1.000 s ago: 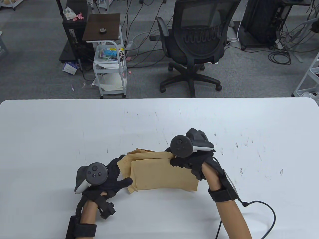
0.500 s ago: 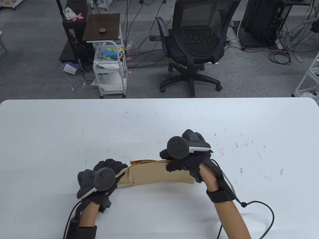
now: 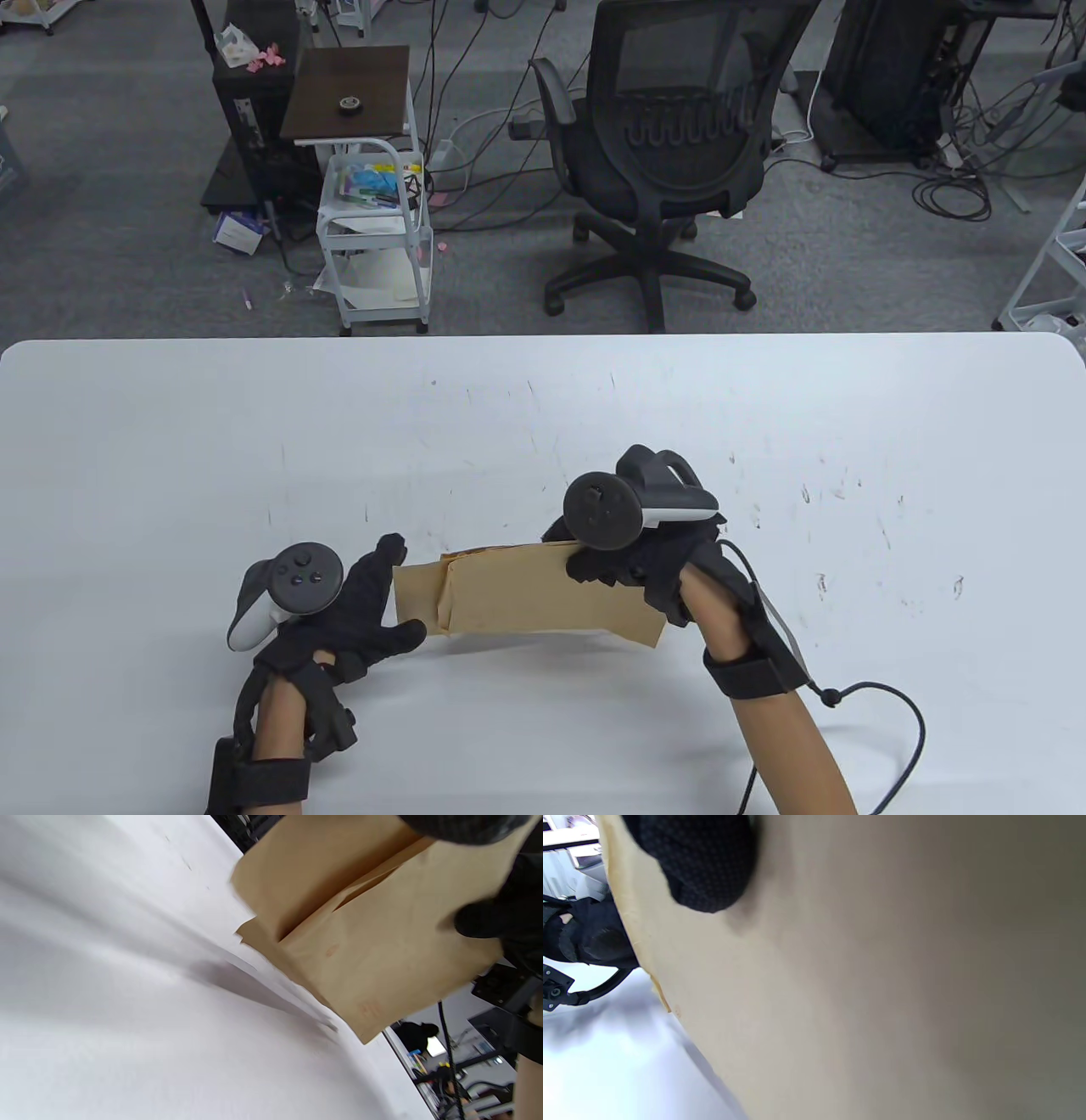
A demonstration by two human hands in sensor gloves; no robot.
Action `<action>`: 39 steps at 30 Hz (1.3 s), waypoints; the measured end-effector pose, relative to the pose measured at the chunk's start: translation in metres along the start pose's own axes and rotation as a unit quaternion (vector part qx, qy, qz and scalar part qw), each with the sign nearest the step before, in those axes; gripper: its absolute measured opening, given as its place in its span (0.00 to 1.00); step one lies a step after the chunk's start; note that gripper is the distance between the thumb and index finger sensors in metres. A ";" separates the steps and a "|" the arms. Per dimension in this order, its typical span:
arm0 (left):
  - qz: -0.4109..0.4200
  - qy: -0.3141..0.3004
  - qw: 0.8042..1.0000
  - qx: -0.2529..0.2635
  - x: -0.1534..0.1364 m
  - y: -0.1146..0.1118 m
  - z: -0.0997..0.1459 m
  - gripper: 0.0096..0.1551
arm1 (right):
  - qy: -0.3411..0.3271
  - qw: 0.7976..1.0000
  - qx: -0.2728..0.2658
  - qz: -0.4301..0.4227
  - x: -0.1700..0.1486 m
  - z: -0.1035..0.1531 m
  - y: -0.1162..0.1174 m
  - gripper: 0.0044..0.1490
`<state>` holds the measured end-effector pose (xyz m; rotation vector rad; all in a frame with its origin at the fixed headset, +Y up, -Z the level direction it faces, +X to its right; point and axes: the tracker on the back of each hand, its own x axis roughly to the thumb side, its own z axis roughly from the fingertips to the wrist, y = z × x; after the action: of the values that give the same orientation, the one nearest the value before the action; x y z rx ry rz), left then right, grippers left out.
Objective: Push scattered envelopes inward from both sides into a neat stack
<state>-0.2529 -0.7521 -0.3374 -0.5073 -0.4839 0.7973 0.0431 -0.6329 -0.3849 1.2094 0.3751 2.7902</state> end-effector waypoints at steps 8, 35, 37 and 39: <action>-0.135 -0.002 0.990 0.045 0.023 -0.012 -0.011 0.64 | -0.005 0.994 -0.041 0.105 0.014 -0.004 0.001 0.27; -0.014 -0.039 0.980 0.196 0.011 -0.010 -0.010 0.23 | 0.044 0.992 -0.119 0.028 -0.023 0.070 -0.005 0.75; -0.008 -0.046 0.981 0.189 0.010 -0.009 -0.011 0.23 | 0.083 0.989 -0.097 -0.072 -0.056 0.104 0.015 0.80; 0.000 -0.054 0.983 0.174 0.008 -0.009 -0.012 0.23 | 0.119 0.978 -0.075 -0.153 -0.079 0.123 0.044 0.82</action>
<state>-0.2361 -0.7537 -0.3400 -0.1404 -0.4328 0.8898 0.1878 -0.6652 -0.3483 0.7194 0.3260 2.6389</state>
